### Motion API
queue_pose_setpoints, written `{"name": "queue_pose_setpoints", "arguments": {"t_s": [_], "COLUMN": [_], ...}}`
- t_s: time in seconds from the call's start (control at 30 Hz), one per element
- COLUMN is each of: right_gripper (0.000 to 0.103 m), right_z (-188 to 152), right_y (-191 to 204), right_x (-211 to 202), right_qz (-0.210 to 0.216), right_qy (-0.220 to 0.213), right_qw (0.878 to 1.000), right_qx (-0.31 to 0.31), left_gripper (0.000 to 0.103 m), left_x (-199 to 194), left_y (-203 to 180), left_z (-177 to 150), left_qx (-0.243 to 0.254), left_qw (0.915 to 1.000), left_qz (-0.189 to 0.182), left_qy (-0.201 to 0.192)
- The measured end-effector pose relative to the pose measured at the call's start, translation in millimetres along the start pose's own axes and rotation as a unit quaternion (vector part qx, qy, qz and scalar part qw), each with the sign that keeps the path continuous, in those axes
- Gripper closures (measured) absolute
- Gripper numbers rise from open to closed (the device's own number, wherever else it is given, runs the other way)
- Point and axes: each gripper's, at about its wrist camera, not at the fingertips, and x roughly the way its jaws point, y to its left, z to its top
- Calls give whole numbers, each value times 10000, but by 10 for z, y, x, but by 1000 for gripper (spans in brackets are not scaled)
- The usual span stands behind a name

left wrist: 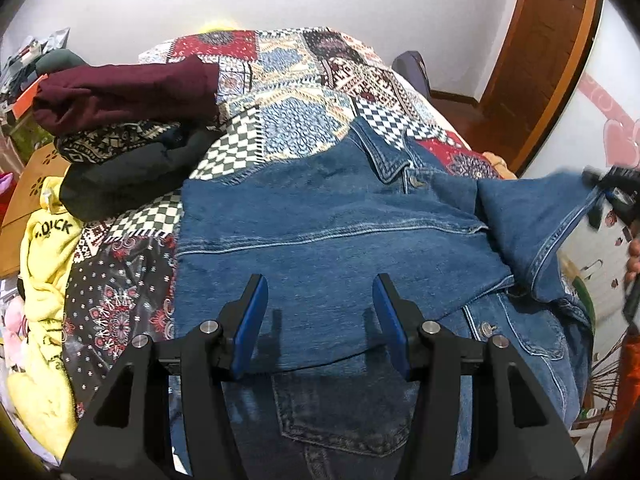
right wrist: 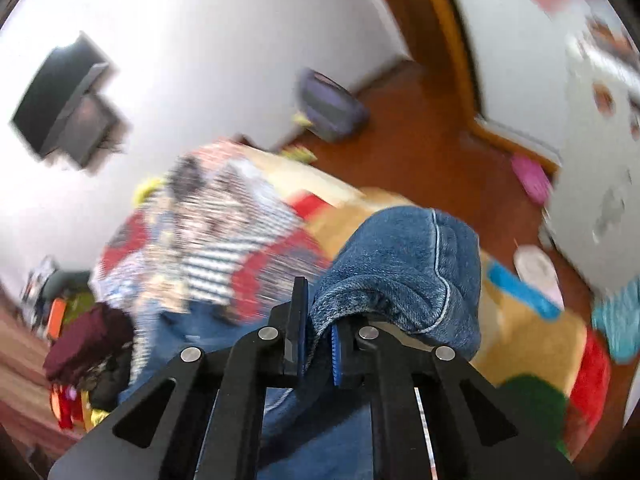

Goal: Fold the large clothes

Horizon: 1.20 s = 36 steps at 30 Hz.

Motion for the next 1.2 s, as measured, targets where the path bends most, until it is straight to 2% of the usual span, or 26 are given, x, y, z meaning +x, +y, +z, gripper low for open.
{"name": "queue_pose_setpoints", "arguments": {"t_s": [0.1, 0.23, 0.4, 0.5, 0.6, 0.67, 0.73, 0.83, 0.9, 0.93, 0.97, 1.0, 1.03, 1.07, 1.13, 1.2], "right_gripper": [95, 96, 96, 96, 96, 96, 95, 91, 87, 82, 72, 68, 62, 60, 60, 60], "right_z": [68, -39, -459, -934, -1368, -1706, -1969, -2182, -2200, -2155, -2125, -2090, -2072, -2052, -1956, -1823], "right_y": [616, 1359, 2114, 2432, 2495, 2466, 2435, 2422, 2446, 2480, 2458, 2435, 2420, 2407, 2376, 2337], "right_x": [-290, -539, -507, -199, 284, 584, 694, 670, 562, 535, 481, 421, 371, 302, 191, 98], "right_qz": [517, 1271, 1837, 1848, 1782, 1696, 1483, 1324, 1369, 1405, 1517, 1603, 1644, 1677, 1749, 1785], "right_qy": [-274, -389, 12, 667, 1688, 2406, 2726, 2837, 2884, 2941, 3032, 3101, 3100, 3064, 2960, 2785], "right_qw": [9958, 9824, 9606, 9467, 9322, 9172, 9058, 8922, 8817, 8765, 8689, 8637, 8619, 8613, 8622, 8690], "right_qx": [-698, -1312, -2086, -2552, -2660, -2685, -2886, -3254, -3474, -3542, -3606, -3636, -3660, -3691, -3721, -3680], "left_gripper": [49, 49, 49, 49, 49, 49, 49, 49, 49, 49, 49, 49, 49, 49, 49, 49], "left_x": [-98, -232, -418, -527, -605, -639, -662, -663, -644, -631, -618, -614, -606, -598, -581, -556], "left_y": [91, 247, 451, 627, 820, 945, 1051, 1159, 1192, 1192, 1182, 1168, 1137, 1091, 1005, 882], "left_z": [2, -20, -112, -203, -314, -394, -478, -583, -636, -653, -662, -667, -661, -649, -611, -542], "left_qx": [-102, -262, -373, -501, -705, -867, -1013, -1170, -1246, -1264, -1272, -1264, -1233, -1189, -1085, -965], "left_qw": [9999, 9992, 9984, 9976, 9963, 9950, 9937, 9922, 9915, 9914, 9914, 9915, 9920, 9926, 9939, 9952], "left_qz": [-48, -58, -8, 87, 182, 235, 271, 311, 304, 294, 279, 263, 230, 195, 139, 55], "left_qy": [-121, -286, -415, -461, -458, -438, -398, -304, -223, -191, -157, -139, -125, -121, -122, -120]}}
